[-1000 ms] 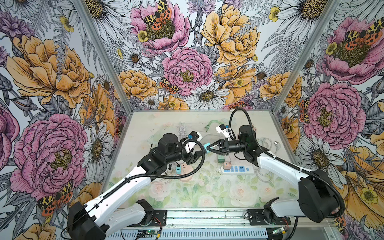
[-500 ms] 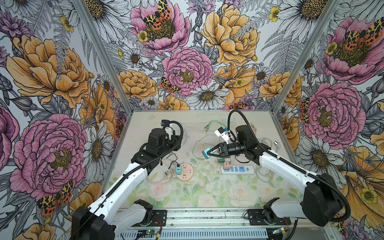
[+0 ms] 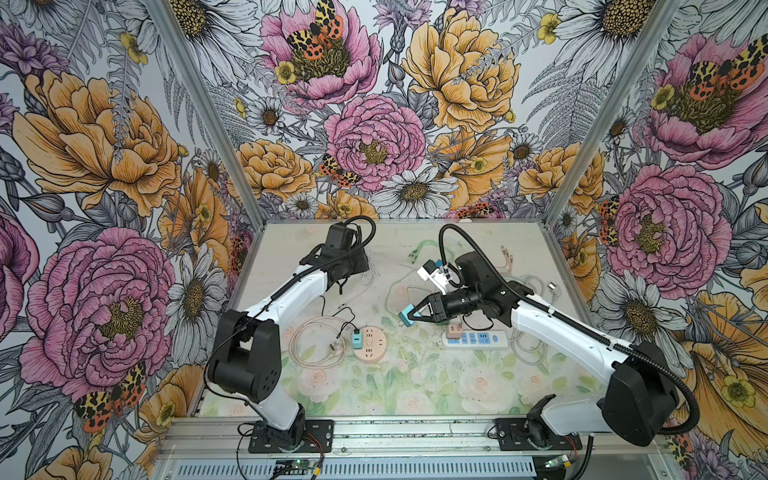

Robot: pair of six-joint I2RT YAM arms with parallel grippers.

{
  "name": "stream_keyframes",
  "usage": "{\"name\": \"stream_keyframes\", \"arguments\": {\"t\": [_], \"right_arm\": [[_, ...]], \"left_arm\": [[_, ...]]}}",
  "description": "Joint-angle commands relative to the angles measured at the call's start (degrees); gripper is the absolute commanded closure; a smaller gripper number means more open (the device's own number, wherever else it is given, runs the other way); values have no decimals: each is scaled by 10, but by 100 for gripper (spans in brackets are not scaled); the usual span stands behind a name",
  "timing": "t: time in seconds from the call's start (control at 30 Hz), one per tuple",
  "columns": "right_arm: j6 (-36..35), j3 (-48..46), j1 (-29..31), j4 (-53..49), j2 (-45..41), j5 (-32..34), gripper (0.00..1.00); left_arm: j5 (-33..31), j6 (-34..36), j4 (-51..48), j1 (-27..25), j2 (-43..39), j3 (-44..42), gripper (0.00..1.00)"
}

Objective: Insert the plug
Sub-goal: 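Carry the teal charger over the pink socket with the right while the left withdraws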

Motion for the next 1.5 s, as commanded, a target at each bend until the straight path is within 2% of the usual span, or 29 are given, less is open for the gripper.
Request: {"name": "stream_keyframes", "arguments": {"t": [0.0,0.1,0.5,0.57,0.73,0.87,1.03,1.2,1.47], "right_arm": [[-70,37,19,-78,4,84,100],[-110,64,41,-130,5,146,100],[-157,97,98,-181,12,219,100],[-162,98,104,-188,12,229,100],[-179,102,130,-192,17,254,100],[-191,112,151,-200,27,275,100],[-203,121,177,-203,40,305,100],[-207,132,196,-204,67,329,100],[-235,155,214,-204,120,358,100]], "left_arm": [[-17,-14,-41,-4,56,45,45],[-18,-16,-43,-4,109,69,46],[-18,-6,-51,-19,214,120,48],[-31,-2,-48,-19,224,126,54],[-48,10,-33,-6,244,137,77],[-66,35,-11,9,235,143,89],[-92,61,1,28,186,159,98],[-99,90,0,42,152,171,100],[-81,74,8,51,151,120,100]]}}
